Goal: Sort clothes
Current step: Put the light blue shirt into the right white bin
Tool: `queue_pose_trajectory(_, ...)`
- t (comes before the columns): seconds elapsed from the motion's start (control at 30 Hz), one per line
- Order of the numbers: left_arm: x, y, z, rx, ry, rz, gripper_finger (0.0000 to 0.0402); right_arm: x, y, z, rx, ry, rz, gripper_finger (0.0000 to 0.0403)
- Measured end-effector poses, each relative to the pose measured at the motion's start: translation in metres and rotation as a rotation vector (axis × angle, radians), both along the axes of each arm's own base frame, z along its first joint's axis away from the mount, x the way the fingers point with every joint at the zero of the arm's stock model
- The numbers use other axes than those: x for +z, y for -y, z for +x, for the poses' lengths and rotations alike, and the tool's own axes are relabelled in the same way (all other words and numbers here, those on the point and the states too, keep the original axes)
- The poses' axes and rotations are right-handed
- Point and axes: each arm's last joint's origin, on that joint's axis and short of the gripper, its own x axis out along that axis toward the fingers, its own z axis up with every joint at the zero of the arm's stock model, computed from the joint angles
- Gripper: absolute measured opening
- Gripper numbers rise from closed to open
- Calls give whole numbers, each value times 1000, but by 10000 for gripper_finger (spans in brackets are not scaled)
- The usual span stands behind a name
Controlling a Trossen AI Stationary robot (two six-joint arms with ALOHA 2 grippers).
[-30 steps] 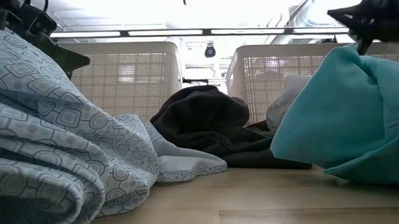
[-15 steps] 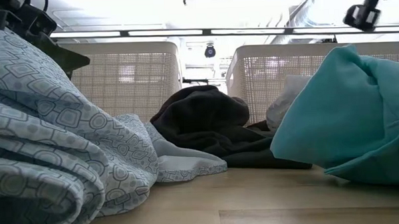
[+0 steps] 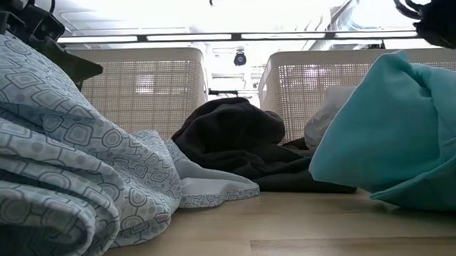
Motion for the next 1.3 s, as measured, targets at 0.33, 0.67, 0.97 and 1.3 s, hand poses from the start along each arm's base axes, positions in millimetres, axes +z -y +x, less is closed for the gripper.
queue_pose_trajectory(0.33, 0, 0, 0, 2, 6, -33, 0, -17, -61, 65, 355, 821, -198, 218)
queue_pose_trajectory(0.67, 0, 0, 0, 14, 13, -179, 0, -39, -84, 68, 693, 792, -248, 216)
queue_pose_trajectory(0.97, 0, 0, 0, 29, 19, -262, 0, -5, -98, 47, 845, 634, -564, 204)
queue_pose_trajectory(1.3, 0, 0, 0, 27, 18, -235, 0, -12, -104, 39, 763, 526, -601, 226)
